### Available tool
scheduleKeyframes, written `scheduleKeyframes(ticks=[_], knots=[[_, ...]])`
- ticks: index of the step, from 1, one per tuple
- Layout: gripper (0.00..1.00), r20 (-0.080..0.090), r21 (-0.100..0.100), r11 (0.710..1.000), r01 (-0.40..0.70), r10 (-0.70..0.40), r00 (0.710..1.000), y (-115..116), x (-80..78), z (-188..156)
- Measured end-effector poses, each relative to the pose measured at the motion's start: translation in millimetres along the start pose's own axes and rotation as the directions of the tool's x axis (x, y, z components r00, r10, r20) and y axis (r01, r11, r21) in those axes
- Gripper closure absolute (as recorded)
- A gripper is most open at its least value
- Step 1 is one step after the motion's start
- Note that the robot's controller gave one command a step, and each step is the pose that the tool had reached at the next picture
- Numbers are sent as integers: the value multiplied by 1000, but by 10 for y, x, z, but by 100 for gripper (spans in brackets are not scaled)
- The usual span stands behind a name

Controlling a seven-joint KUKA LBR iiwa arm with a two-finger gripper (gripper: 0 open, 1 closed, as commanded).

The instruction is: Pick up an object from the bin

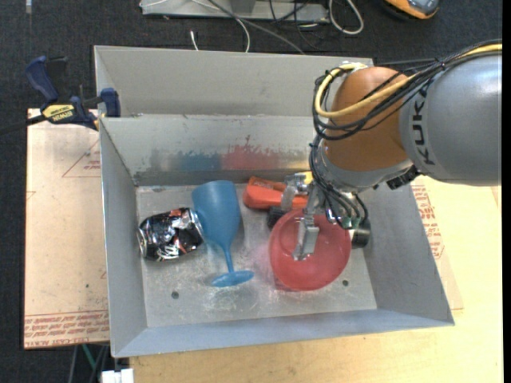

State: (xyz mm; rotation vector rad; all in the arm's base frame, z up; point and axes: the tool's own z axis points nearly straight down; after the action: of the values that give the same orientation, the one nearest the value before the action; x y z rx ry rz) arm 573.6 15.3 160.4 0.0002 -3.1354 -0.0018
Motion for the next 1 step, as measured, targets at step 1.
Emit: scheduleKeyframes(ticks=[1], knots=[[0,8,0,1000,-1,1,1000,-2,-21,-38]])
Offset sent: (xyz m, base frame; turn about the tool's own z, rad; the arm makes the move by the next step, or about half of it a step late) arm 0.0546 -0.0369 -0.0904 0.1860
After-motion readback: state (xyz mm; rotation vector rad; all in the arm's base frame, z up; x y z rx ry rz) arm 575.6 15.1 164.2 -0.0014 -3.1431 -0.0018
